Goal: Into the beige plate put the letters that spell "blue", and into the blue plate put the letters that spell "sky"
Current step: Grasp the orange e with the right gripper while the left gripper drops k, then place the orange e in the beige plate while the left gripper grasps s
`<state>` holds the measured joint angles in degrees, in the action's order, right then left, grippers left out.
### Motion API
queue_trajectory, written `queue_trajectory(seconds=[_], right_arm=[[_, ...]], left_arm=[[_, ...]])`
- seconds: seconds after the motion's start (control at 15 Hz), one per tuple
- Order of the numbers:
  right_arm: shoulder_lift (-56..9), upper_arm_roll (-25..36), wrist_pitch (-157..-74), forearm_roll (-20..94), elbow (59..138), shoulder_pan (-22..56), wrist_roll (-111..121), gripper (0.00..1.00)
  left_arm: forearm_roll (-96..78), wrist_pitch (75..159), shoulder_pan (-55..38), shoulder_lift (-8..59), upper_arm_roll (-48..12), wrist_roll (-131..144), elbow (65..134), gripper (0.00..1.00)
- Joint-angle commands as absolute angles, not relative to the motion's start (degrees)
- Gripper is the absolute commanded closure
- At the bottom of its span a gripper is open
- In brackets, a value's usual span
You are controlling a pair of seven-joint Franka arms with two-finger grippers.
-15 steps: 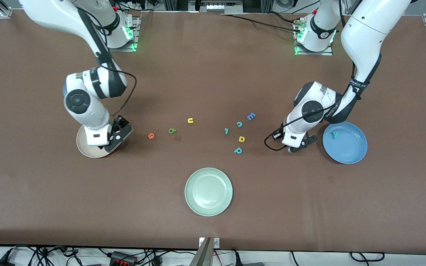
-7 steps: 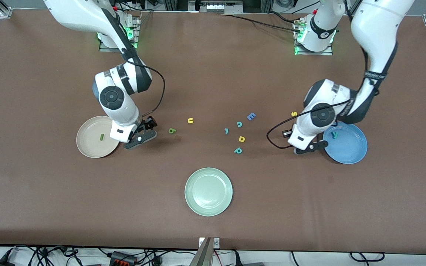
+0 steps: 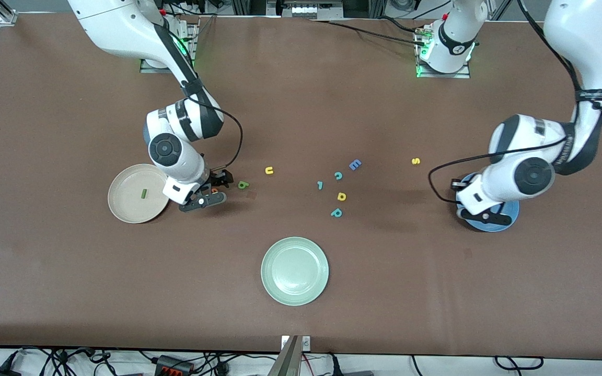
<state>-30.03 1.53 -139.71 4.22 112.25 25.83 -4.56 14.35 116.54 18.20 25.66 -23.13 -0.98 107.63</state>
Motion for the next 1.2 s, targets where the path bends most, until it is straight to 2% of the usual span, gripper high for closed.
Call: queue_trajectory(seconds=[0.0, 0.13, 0.2, 0.27, 0.47, 0.53, 0.6, 0.67, 0.87, 1.07, 1.14], right_arm=[[-32.16, 1.67, -140.8, 5.19, 111.36, 26.37, -5.63, 0.13], [-32.52, 1.67, -140.89, 5.19, 111.71, 26.28, -5.71, 0.16], [-32.52, 1.67, -140.63, 5.19, 111.97, 26.02, -5.71, 0.19], [-32.35, 1.67, -140.45, 5.19, 112.32, 26.02, -5.71, 0.22], [-32.43, 1.67, -140.54, 5.19, 112.41, 25.93, -5.63, 0.3], [-32.52, 1.67, -140.54, 5.19, 112.41, 25.84, -5.54, 0.38], [-32.52, 1.76, -140.54, 5.19, 112.33, 25.84, -5.54, 0.41], [-32.52, 1.76, -140.54, 5.19, 112.24, 25.84, -5.45, 0.47], [-32.52, 1.85, -140.8, 5.1, 112.06, 25.75, -5.19, 0.54], [-32.52, 1.93, -140.8, 5.1, 112.06, 25.58, -4.92, 0.79], [-32.52, 2.02, -140.71, 5.1, 112.06, 25.49, -4.75, 0.81]], left_arm=[[15.47, 121.79, 22.57, 28.29, -23.73, -11.75, 108.28, 0.89], [15.47, 124.36, 24.69, 29.7, -23.73, -16.68, 108.54, 0.8], [15.47, 124.19, 24.61, 29.53, -23.73, -17.05, 108.28, 0.55], [15.47, 123.93, 24.52, 28.92, -23.9, -17.14, 108.37, 0.01], [15.38, 121.29, 24.35, 26.64, -25.13, -17.58, 108.63, 0.0], [15.38, 120.85, 24.43, 25.76, -26.35, -16.88, 109.5, 0.0], [15.29, 120.5, 24.43, 24.71, -27.67, -16.35, 110.56, 0.0], [15.12, 120.5, 24.61, 23.57, -29.34, -13.91, 112.22, 0.0], [14.5, 120.5, 25.05, 18.47, -34.96, 3.45, 120.65, 0.0], [14.5, 122.51, 25.14, 17.67, -39.72, 17.65, 126.28, 0.0], [14.5, 126.52, 25.22, 16.97, -39.81, 18.19, 129.52, 0.0]])
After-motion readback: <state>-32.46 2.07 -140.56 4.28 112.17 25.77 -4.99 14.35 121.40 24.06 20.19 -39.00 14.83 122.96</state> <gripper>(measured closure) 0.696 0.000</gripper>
